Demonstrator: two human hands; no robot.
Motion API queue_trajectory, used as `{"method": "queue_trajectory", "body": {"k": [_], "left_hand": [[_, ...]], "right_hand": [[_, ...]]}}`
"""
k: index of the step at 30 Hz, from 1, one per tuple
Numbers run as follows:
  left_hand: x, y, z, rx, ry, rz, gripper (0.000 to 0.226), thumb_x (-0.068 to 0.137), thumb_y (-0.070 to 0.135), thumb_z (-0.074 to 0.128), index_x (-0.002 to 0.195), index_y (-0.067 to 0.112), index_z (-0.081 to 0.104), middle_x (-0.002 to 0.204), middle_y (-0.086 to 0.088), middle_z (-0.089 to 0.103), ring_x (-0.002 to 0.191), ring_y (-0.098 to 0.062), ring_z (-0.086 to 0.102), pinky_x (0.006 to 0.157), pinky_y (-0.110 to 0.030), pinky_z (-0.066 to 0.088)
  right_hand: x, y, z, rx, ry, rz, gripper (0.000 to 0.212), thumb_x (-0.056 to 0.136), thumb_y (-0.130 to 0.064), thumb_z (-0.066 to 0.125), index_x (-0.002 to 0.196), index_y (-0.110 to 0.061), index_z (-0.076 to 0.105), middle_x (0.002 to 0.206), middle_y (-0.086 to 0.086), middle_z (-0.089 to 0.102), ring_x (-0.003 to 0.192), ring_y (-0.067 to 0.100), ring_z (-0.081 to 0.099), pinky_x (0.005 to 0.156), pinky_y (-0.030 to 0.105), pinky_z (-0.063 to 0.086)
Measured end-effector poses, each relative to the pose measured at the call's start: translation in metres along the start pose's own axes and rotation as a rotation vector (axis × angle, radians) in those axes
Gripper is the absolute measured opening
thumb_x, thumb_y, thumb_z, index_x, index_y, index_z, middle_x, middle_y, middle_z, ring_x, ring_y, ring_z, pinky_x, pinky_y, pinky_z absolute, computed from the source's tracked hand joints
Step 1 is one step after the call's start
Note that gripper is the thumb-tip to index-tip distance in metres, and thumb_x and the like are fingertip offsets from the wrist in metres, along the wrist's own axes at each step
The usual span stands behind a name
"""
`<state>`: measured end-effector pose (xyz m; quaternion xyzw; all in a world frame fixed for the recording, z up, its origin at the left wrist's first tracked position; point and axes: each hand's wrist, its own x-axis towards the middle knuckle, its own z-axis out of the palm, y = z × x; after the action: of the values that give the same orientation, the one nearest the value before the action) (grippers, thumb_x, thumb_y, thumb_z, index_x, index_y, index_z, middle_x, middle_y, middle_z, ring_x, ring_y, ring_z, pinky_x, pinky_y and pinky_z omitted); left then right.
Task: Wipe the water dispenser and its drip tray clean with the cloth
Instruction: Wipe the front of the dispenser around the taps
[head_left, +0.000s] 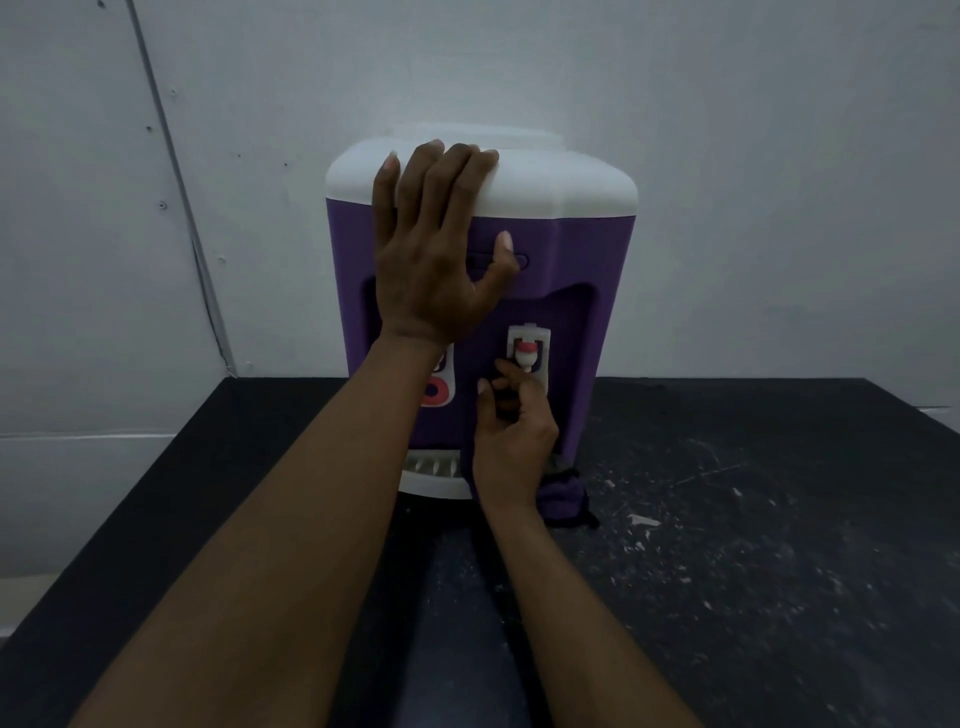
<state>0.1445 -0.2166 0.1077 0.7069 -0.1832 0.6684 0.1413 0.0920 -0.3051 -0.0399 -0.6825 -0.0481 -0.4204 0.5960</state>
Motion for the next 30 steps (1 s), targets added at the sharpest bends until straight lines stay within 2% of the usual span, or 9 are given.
{"method": "queue_trajectory", "body": {"k": [5, 8, 11, 15, 17, 22, 24, 28, 30], "left_hand": [[0.0, -0.001, 0.001, -0.001, 0.009, 0.001, 0.058, 0.088, 0.037, 0.06, 0.137, 0.006, 0.059, 0.138, -0.013, 0.06, 0.135, -0.034, 0.049, 0.118, -0.056, 0.028], [-0.001, 0.0, 0.002, -0.006, 0.021, -0.003, 0.058, 0.088, 0.037, 0.06, 0.137, 0.006, 0.06, 0.138, -0.013, 0.06, 0.134, -0.034, 0.049, 0.117, -0.057, 0.029], [-0.001, -0.001, 0.003, -0.005, 0.027, 0.0, 0.058, 0.088, 0.037, 0.06, 0.137, 0.006, 0.06, 0.137, -0.013, 0.06, 0.134, -0.034, 0.049, 0.118, -0.056, 0.028], [-0.001, -0.001, 0.002, -0.005, 0.022, -0.002, 0.058, 0.089, 0.037, 0.059, 0.137, 0.006, 0.059, 0.138, -0.013, 0.059, 0.135, -0.034, 0.048, 0.119, -0.055, 0.027], [-0.001, -0.001, 0.002, -0.01, 0.018, -0.002, 0.058, 0.089, 0.038, 0.059, 0.137, 0.006, 0.059, 0.138, -0.013, 0.059, 0.135, -0.034, 0.048, 0.119, -0.055, 0.027], [-0.001, -0.001, 0.002, -0.001, 0.014, -0.006, 0.058, 0.089, 0.038, 0.059, 0.138, 0.006, 0.058, 0.139, -0.013, 0.059, 0.135, -0.034, 0.048, 0.119, -0.055, 0.027], [-0.002, 0.0, 0.002, -0.004, 0.013, -0.009, 0.058, 0.089, 0.038, 0.059, 0.137, 0.006, 0.059, 0.138, -0.013, 0.059, 0.135, -0.034, 0.048, 0.119, -0.055, 0.027], [-0.001, 0.001, 0.001, -0.004, 0.01, -0.009, 0.058, 0.089, 0.038, 0.059, 0.137, 0.005, 0.059, 0.138, -0.014, 0.059, 0.135, -0.035, 0.049, 0.119, -0.055, 0.027], [-0.002, 0.001, 0.002, 0.0, 0.016, -0.012, 0.058, 0.089, 0.038, 0.059, 0.137, 0.006, 0.059, 0.138, -0.013, 0.059, 0.135, -0.034, 0.049, 0.119, -0.055, 0.027]], "right_hand": [[-0.001, 0.0, -0.015, -0.012, -0.008, 0.032, 0.02, 0.094, -0.003, 0.069, 0.11, -0.014, 0.07, 0.093, 0.001, 0.067, 0.081, 0.011, 0.064, 0.074, 0.025, 0.056], [0.002, -0.006, -0.032, 0.013, 0.037, -0.071, 0.02, 0.094, 0.0, 0.064, 0.103, -0.017, 0.065, 0.09, 0.001, 0.064, 0.081, 0.019, 0.063, 0.073, 0.029, 0.054], [0.017, -0.013, -0.043, -0.007, -0.036, -0.273, 0.016, 0.098, -0.004, 0.061, 0.108, -0.016, 0.059, 0.096, -0.001, 0.061, 0.085, 0.021, 0.062, 0.076, 0.029, 0.053], [0.053, -0.012, -0.049, -0.119, -0.174, -0.392, 0.019, 0.095, 0.001, 0.069, 0.113, -0.004, 0.065, 0.108, 0.003, 0.066, 0.101, 0.01, 0.061, 0.09, 0.027, 0.052], [0.063, -0.008, -0.051, -0.208, -0.176, -0.447, 0.025, 0.091, 0.0, 0.075, 0.115, -0.005, 0.069, 0.111, 0.004, 0.07, 0.106, 0.011, 0.057, 0.094, 0.026, 0.048], [0.066, -0.006, -0.049, -0.247, -0.166, -0.384, 0.034, 0.091, -0.013, 0.078, 0.124, -0.008, 0.069, 0.123, 0.005, 0.063, 0.117, 0.015, 0.056, 0.104, 0.02, 0.042], [0.068, -0.01, -0.046, -0.251, -0.204, -0.375, 0.033, 0.092, -0.014, 0.078, 0.123, -0.007, 0.07, 0.123, 0.006, 0.063, 0.115, 0.013, 0.058, 0.103, 0.019, 0.045], [0.077, -0.015, -0.049, -0.364, -0.311, -0.442, 0.031, 0.094, -0.017, 0.076, 0.123, -0.006, 0.073, 0.12, 0.007, 0.068, 0.109, 0.022, 0.063, 0.095, 0.035, 0.054], [0.082, -0.017, -0.053, -0.456, -0.371, -0.479, 0.035, 0.094, -0.02, 0.076, 0.127, -0.008, 0.072, 0.121, 0.008, 0.068, 0.107, 0.025, 0.063, 0.091, 0.037, 0.055]]}}
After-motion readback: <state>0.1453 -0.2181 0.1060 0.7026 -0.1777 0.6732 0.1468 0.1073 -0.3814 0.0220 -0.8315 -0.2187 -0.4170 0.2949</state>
